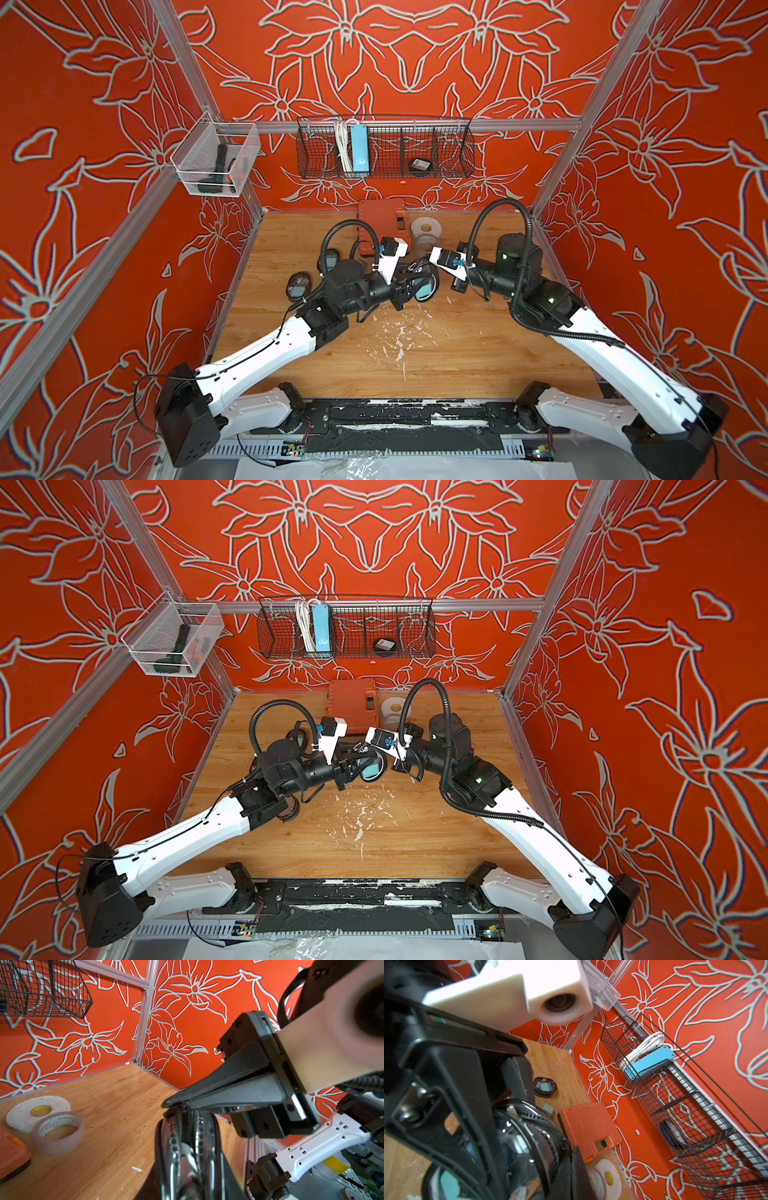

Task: Pack away charging kits
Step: Zip the zipper on the storage bag.

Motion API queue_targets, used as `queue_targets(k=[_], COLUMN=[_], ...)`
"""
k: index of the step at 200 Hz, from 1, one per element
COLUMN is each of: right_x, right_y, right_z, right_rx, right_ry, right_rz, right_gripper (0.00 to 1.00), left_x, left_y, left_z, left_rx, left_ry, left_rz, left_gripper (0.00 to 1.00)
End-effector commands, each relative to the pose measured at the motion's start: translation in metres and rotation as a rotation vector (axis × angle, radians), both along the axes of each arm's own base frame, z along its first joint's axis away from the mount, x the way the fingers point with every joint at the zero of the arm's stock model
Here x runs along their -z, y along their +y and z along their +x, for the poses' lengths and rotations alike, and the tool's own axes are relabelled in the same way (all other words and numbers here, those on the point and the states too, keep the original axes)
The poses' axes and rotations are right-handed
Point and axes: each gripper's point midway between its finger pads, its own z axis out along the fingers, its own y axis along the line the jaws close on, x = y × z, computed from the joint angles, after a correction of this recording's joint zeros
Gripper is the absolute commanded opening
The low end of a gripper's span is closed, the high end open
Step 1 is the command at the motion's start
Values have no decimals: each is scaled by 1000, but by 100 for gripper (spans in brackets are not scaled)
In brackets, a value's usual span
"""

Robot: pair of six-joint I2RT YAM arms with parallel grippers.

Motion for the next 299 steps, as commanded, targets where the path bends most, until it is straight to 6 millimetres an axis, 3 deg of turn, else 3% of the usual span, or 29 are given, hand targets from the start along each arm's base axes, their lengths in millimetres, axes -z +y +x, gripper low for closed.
queue_targets(k=[1, 13, 47, 69, 90, 93, 124, 161, 187, 219, 261, 299], right_x=[-72, -66, -68, -74, -77, -77, -79, -67, -58, -42, -12, 4], right_y=[7, 9, 14, 11, 10, 10, 8, -2, -2, 14, 22, 33], right_z=[-16, -13, -12, -12, -15, -15, -8, 6, -2, -13, -3, -10], right_rx=[-79, -77, -92, -85, -96, -99, -62, 37, 41, 96, 166, 150], right_ry=[-44, -27, 32, 31, 80, 88, 192, 383, 519, 615, 750, 819], right_rz=[233, 227, 282, 384, 429, 435, 546, 722, 880, 940, 1004, 1036], right_gripper=[0, 0, 0, 0, 0, 0, 0, 0, 0, 0, 0, 0], left_x=[22, 19, 12, 4, 4, -6, -18, -24, -23, -22, -20, -21], left_y=[-3, -1, 6, 12, 18, 24, 47, 89, 110, 111, 106, 113], left_z=[-12, -14, -19, -27, -31, -36, -50, -63, -75, -76, -79, -81], left_rx=[55, 55, 43, 56, 46, 45, 3, -129, -167, -175, -140, -164], left_ry=[62, 56, 28, -4, -33, -59, -145, -254, -336, -359, -369, -381], left_rz=[35, 22, -27, -66, -94, -119, -211, -330, -411, -412, -405, -426], left_gripper=[0, 5, 53, 69, 77, 78, 83, 88, 90, 91, 89, 89])
